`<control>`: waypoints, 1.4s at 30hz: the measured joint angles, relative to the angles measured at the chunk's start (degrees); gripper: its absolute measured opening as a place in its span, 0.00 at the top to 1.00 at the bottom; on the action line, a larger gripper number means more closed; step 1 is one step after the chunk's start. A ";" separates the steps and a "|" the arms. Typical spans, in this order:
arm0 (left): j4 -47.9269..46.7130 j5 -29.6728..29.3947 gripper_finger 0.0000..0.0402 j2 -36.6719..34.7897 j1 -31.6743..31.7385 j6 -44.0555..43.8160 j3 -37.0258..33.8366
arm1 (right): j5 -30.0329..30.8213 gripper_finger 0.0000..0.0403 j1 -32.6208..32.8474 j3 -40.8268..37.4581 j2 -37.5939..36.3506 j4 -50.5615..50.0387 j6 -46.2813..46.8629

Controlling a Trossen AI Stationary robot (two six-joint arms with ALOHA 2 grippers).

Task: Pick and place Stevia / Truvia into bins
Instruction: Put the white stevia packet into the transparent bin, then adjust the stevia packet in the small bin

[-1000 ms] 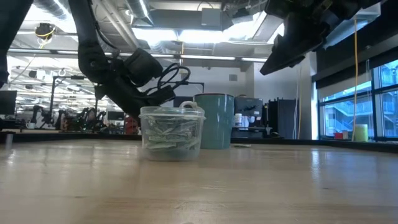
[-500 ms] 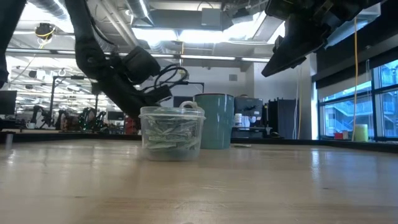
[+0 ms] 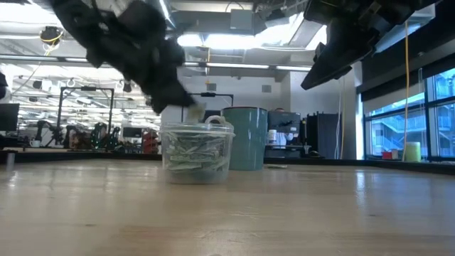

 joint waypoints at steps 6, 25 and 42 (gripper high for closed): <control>5.91 4.21 0.98 -1.99 -9.67 -0.46 0.09 | 0.02 0.77 0.02 0.00 0.00 0.22 -0.02; 7.82 -14.63 0.97 9.87 -26.49 4.74 0.15 | 0.02 0.77 0.02 0.00 0.00 0.88 0.03; 9.63 -13.03 0.77 10.78 -26.49 4.28 0.20 | 0.02 0.77 0.02 0.00 0.00 0.88 0.04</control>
